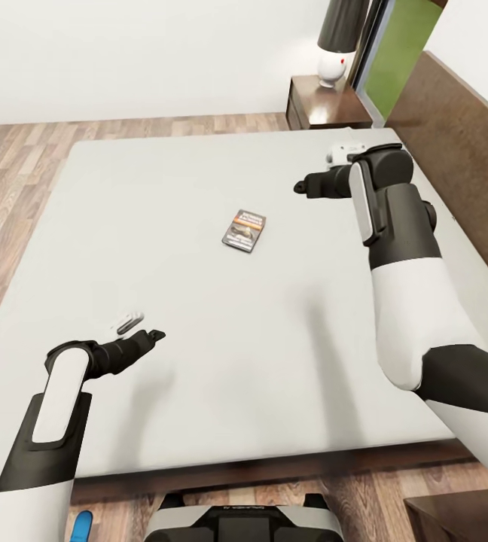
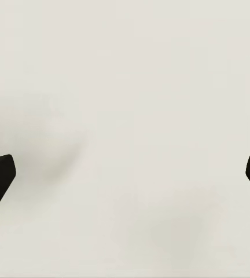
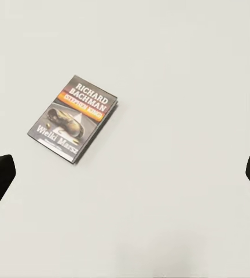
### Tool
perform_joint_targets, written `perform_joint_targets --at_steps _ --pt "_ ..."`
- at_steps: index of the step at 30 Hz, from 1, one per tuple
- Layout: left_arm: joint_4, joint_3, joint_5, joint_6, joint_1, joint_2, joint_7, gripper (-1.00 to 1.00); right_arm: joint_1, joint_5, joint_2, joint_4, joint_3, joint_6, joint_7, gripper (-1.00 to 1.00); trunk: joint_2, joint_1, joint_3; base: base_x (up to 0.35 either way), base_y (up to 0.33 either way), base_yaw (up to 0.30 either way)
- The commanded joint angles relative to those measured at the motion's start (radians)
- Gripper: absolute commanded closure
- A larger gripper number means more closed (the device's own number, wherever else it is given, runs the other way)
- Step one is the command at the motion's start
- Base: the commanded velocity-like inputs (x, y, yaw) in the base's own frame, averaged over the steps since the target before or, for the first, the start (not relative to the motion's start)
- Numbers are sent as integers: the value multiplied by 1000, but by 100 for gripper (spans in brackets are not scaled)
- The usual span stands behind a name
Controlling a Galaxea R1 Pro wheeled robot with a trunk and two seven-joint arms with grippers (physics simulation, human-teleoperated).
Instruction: In the bedroom, move the book from the bed onto either nightstand, and place the two sandals side by side next to the bed.
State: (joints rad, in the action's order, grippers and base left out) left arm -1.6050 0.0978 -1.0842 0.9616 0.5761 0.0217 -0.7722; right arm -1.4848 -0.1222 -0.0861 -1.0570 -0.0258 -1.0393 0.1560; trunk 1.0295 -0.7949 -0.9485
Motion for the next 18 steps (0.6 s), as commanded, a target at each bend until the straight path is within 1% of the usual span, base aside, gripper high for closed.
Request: perform_joint_targets --at_steps 1,3,7,10,18 --pt "-1 0 -11 5 1 0 -10 -100 -1 -10 0 -12 0 -5 9 -100 1 0 -1 0 0 5" --pt "-1 -4 -11 16 3 0 -10 -100 0 -11 -1 -35 -1 -7 10 -100 1 0 -3 0 0 47" --pt "-1 -17 -10 20 4 0 -10 -100 0 -11 -2 -40 -1 -8 11 -100 1 0 -7 0 0 103" --pt "-1 -26 -10 23 5 0 -11 -100 0 -12 -2 -43 -3 -8 11 -100 1 0 -11 0 0 155" --pt "-1 -32 -10 24 6 -1 -12 -100 0 -12 0 -45 -6 -8 11 -100 1 0 -20 0 0 167"
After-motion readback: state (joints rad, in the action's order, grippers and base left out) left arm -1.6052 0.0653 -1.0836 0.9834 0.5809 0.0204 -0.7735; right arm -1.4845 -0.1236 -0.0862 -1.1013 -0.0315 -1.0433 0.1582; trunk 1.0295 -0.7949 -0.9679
